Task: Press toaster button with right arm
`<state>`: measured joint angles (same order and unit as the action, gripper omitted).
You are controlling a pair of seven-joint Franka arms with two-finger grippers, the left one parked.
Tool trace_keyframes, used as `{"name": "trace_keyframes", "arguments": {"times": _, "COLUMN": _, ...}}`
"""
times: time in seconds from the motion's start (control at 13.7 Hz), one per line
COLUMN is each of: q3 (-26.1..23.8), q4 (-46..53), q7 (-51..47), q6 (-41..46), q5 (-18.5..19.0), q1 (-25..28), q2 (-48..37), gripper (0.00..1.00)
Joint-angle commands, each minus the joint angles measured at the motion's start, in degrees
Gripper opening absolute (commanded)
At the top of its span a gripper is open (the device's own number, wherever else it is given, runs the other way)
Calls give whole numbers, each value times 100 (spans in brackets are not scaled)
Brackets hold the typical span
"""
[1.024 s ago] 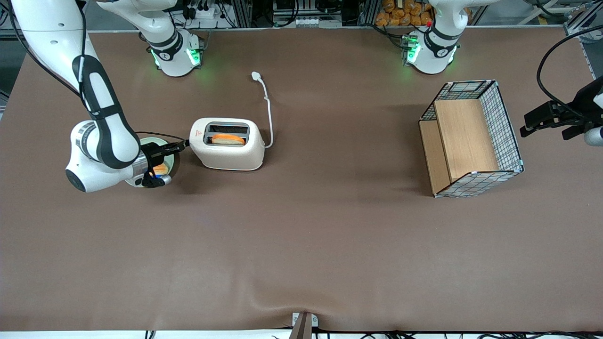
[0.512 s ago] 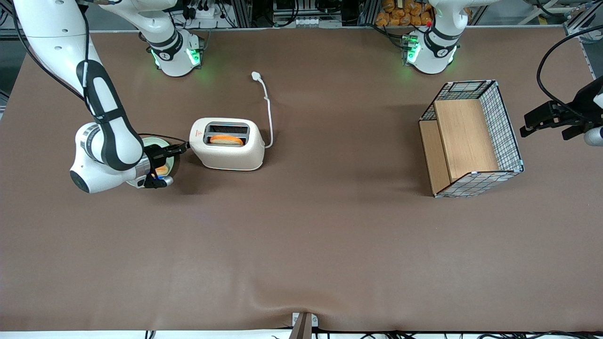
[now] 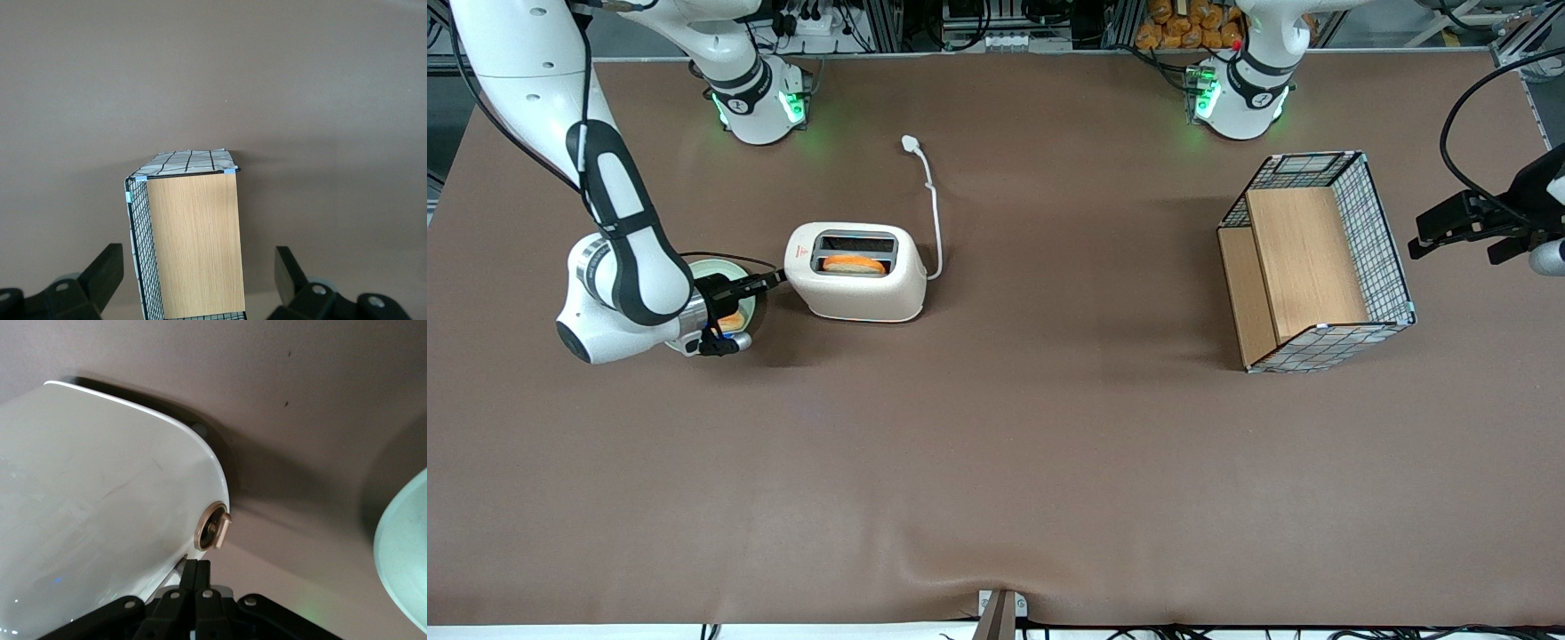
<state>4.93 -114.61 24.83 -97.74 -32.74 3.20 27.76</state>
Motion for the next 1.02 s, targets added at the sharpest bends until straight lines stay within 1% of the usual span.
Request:
{"name": "trace_keyframes", "arguments": {"times": 0.0, "q3": -106, "q4": -211, "q7": 294, "q6": -553, "q5": -198, "q1": 93, "q2": 468, "gripper": 0}}
{"name": "trace_keyframes", "arguments": {"times": 0.15, "q3": -106, "q4": -203, "q7": 294, "q6": -544, "q5": -224, "q1": 59, "q2": 476, "gripper": 0}}
{"name": "trace_keyframes", "arguments": {"times": 0.44, "q3": -106, "q4": -203, "q7": 294, "q6": -509, "q5": -399, "q1": 67, "q2": 476, "gripper": 0}}
{"name": "trace_keyframes", "arguments": {"times": 0.73, "q3": -97, "q4": -176, "q7": 277, "q6": -465, "q5": -409, "q1": 67, "q2": 450, "gripper": 0}}
{"name": "trace_keyframes", "arguments": {"times": 0.95, "q3": -80, "q4": 51, "q7": 198, "q6": -132, "q5": -400, "q1": 67, "q2": 336, "gripper": 0}}
